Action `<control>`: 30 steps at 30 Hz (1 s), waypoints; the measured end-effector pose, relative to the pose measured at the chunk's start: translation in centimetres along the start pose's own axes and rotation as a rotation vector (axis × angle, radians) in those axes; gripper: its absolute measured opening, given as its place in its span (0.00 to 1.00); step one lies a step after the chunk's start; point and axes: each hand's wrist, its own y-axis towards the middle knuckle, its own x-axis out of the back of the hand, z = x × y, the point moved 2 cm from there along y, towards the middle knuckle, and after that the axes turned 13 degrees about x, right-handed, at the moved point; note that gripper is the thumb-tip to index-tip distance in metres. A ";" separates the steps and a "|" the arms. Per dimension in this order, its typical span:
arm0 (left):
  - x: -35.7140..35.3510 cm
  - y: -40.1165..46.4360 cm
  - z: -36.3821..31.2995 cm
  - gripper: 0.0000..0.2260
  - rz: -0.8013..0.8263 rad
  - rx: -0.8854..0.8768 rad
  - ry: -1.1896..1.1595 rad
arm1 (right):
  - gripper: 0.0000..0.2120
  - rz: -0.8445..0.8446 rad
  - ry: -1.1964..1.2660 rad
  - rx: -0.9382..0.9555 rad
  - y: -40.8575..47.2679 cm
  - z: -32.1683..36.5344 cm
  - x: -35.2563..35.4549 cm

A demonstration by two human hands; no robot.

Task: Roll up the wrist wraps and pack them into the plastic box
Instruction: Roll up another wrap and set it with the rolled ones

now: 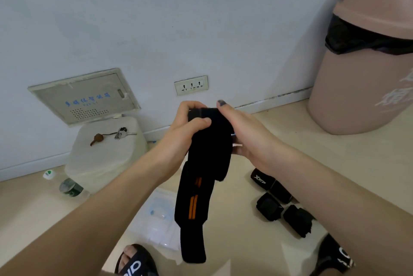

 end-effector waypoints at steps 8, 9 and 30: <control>0.2 -0.3 -0.3 0.17 -0.002 -0.013 -0.075 | 0.21 -0.017 -0.064 0.158 0.1 0.5 -0.2; 0.3 -0.3 -0.2 0.18 -0.013 -0.002 -0.067 | 0.20 -0.027 -0.045 0.181 0.0 0.6 -0.3; 1.1 -0.6 -1.0 0.18 0.005 -0.093 0.020 | 0.17 0.053 0.072 0.169 -0.4 0.9 -0.4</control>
